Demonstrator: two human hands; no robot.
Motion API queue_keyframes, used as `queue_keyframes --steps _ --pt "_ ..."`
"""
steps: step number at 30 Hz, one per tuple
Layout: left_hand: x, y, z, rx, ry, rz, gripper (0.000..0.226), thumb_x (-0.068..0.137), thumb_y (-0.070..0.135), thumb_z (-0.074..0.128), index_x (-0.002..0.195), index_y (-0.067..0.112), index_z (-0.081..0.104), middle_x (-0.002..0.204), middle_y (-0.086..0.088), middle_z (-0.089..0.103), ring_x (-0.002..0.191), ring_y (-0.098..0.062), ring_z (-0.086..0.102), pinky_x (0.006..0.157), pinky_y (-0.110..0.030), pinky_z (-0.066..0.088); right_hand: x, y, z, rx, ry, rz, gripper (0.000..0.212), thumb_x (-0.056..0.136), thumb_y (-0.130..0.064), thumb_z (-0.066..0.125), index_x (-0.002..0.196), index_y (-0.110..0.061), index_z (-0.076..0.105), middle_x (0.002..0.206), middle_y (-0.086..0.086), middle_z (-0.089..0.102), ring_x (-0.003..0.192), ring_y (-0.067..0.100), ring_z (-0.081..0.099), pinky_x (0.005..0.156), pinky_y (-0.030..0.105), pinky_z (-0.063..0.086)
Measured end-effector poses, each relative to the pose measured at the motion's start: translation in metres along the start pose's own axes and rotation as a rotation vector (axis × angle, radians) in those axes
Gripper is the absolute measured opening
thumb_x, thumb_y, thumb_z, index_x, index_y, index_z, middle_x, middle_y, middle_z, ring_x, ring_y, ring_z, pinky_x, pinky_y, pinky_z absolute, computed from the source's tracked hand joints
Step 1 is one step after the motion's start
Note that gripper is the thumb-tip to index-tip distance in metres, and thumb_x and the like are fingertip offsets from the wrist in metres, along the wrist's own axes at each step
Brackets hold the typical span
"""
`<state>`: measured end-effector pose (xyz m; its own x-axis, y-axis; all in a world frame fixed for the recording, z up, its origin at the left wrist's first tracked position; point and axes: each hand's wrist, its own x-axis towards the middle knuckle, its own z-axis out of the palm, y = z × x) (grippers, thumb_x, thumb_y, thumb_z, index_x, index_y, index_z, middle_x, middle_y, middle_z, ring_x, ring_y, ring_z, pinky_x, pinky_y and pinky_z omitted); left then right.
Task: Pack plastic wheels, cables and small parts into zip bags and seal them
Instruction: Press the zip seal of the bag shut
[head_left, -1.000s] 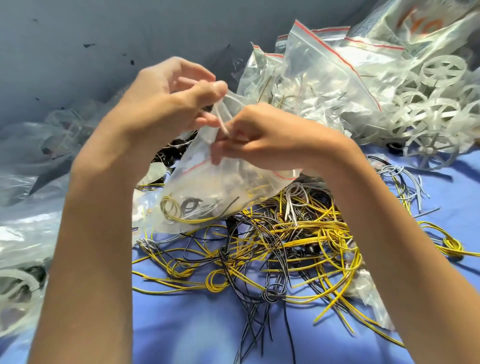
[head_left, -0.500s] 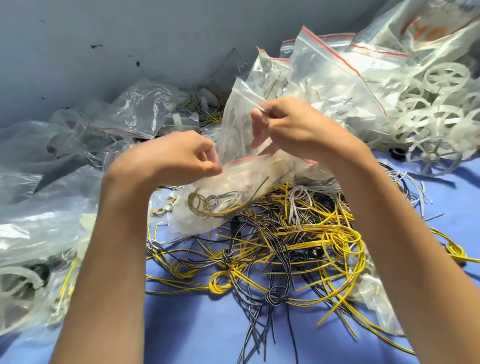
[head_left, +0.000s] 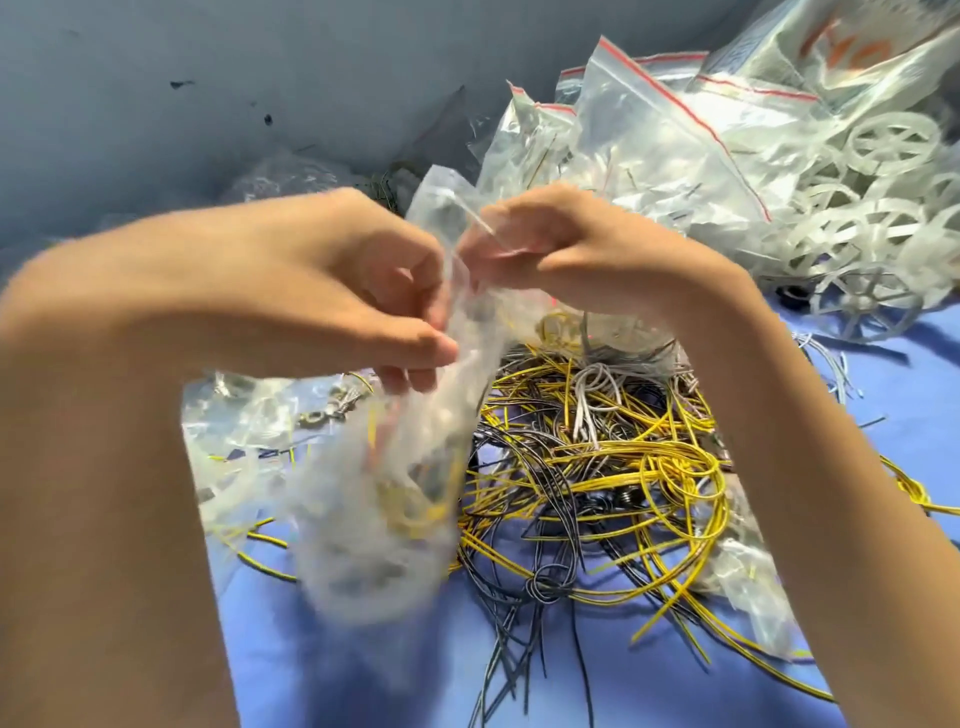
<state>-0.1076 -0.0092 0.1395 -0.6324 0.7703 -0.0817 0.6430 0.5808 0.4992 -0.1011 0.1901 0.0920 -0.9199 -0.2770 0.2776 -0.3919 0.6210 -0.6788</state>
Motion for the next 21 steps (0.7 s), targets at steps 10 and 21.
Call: queue_keyframes --steps 10,21 --pt "0.026 -0.032 0.004 0.032 0.502 0.031 0.011 0.089 0.03 0.061 0.1 0.026 0.062 0.092 0.015 0.064 0.07 0.017 0.055 0.068 -0.001 0.04 0.0 0.006 -0.007 -0.155 0.038 0.085 0.019 0.084 -0.005 0.06 0.095 -0.016 0.072 0.095 0.007 0.07 0.096 0.024 0.062 0.086 0.041 0.048" --pt "0.043 -0.067 0.015 -0.129 0.217 -0.126 0.052 0.078 0.065 0.029 0.081 0.024 0.061 0.112 0.004 0.067 0.105 -0.01 0.059 0.096 -0.029 0.042 -0.01 0.002 -0.016 0.045 -0.055 0.044 0.024 0.081 -0.014 0.066 0.099 0.002 0.068 0.086 0.001 0.065 0.076 0.001 0.053 0.065 0.012 0.036"
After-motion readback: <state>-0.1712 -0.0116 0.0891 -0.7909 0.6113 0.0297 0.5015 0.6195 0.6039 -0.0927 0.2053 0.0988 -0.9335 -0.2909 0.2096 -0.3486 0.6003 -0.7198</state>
